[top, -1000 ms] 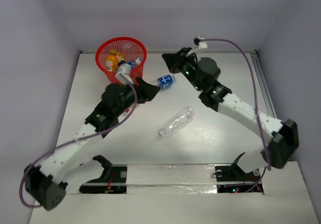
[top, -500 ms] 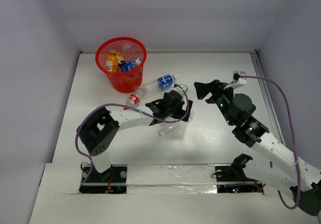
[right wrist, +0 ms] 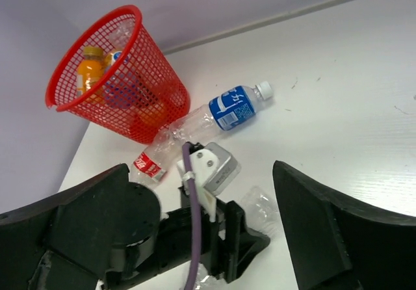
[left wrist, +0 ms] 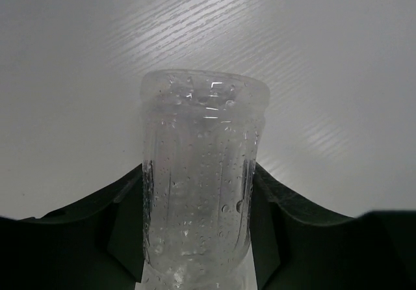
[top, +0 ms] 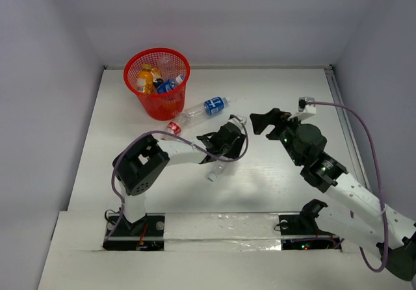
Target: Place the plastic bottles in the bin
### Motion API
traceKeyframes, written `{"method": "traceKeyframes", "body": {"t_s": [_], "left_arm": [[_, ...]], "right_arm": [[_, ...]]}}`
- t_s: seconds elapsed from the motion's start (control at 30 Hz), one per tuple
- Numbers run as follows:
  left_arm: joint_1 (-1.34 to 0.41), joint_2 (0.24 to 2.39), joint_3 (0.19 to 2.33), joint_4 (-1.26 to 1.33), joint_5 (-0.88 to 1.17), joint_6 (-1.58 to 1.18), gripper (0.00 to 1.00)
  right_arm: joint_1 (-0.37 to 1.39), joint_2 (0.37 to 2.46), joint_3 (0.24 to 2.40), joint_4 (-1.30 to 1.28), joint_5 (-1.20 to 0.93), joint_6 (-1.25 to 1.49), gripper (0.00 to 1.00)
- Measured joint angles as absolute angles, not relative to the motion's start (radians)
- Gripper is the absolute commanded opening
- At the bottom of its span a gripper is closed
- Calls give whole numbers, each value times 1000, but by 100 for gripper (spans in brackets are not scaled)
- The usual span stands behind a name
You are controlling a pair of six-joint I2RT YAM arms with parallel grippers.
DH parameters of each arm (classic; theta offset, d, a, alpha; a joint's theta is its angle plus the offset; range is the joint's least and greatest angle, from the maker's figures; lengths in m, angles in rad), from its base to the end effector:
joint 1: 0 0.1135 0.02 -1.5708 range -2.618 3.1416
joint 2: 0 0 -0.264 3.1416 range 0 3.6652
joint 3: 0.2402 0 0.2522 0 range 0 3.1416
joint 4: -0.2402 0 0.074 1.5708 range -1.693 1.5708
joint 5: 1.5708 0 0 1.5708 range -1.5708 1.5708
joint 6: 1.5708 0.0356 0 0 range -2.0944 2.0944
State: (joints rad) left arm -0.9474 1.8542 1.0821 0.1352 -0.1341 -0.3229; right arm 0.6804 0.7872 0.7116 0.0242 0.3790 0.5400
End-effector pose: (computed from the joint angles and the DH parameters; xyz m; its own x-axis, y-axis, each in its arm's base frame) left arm 0.2368 -0.3212 0.1741 -0.5646 0.2466 -0.7876 0.5934 0.7846 -0.1797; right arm 0.1555 0.1089 0.3363 -0.1871 0.4631 -0.8663 -0.2344 0.8354 0.4972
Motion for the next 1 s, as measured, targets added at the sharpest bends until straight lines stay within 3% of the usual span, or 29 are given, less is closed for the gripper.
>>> {"method": "traceKeyframes", "body": {"t_s": [0.07,0.33,0.63,0.77,1.0], "left_arm": [[-948,1829,1053,142,-147,-327,35],[-952,1507,908,141,-189,-378,35],[-826,1033,920,160,-304,-444,41],[-631,1040,993,182,-269,-475,42],[-408,1334,1331,160,-202,-487,43]], "right_arm": [[680,809,712,26,379,541,98],[628,1019,797,23,324,535,85],[548,1328,978,38,189,560,100],[542,1568,1154,41,92,593,100],[543,1908,1436,-66,18,637,100]]}}
